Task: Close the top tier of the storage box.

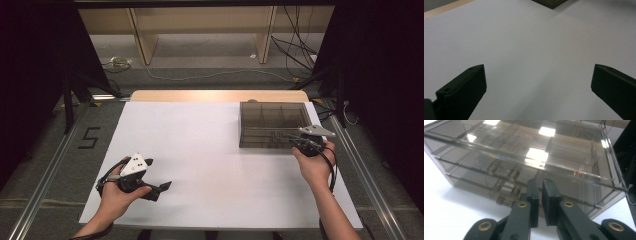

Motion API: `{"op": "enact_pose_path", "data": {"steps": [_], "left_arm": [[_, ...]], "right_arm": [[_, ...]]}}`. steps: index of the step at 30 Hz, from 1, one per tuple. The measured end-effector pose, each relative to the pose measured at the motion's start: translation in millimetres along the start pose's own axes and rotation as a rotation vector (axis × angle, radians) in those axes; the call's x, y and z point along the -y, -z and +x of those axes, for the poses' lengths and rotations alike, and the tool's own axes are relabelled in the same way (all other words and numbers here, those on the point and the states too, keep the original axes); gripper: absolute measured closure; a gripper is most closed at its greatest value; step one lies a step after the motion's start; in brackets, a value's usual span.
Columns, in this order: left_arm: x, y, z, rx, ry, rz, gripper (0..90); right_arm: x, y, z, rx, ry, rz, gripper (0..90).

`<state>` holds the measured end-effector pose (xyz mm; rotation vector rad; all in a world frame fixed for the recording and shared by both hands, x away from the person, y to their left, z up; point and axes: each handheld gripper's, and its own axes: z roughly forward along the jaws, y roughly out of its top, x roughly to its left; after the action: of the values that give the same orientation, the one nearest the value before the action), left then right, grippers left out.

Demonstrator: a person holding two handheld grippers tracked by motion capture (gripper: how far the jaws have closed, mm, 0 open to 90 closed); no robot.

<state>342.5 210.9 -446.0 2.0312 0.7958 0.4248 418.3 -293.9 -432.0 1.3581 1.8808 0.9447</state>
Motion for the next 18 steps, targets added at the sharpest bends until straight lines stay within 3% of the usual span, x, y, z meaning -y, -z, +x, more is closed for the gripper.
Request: {"op": "enact_pose_path", "data": {"steps": [10, 18], "left_arm": [[-0.2, 0.0, -0.1, 0.000, 0.000, 0.002, 0.0], [0.3, 0.2, -0.4, 0.001, 0.010, -0.001, 0.0]], "right_arm": [[13.3, 14.8, 3.8, -0.132, -0.018, -0.056, 50.9], [22.0, 33.8, 14.8, -0.247, -0.016, -0.101, 32.7]]}}
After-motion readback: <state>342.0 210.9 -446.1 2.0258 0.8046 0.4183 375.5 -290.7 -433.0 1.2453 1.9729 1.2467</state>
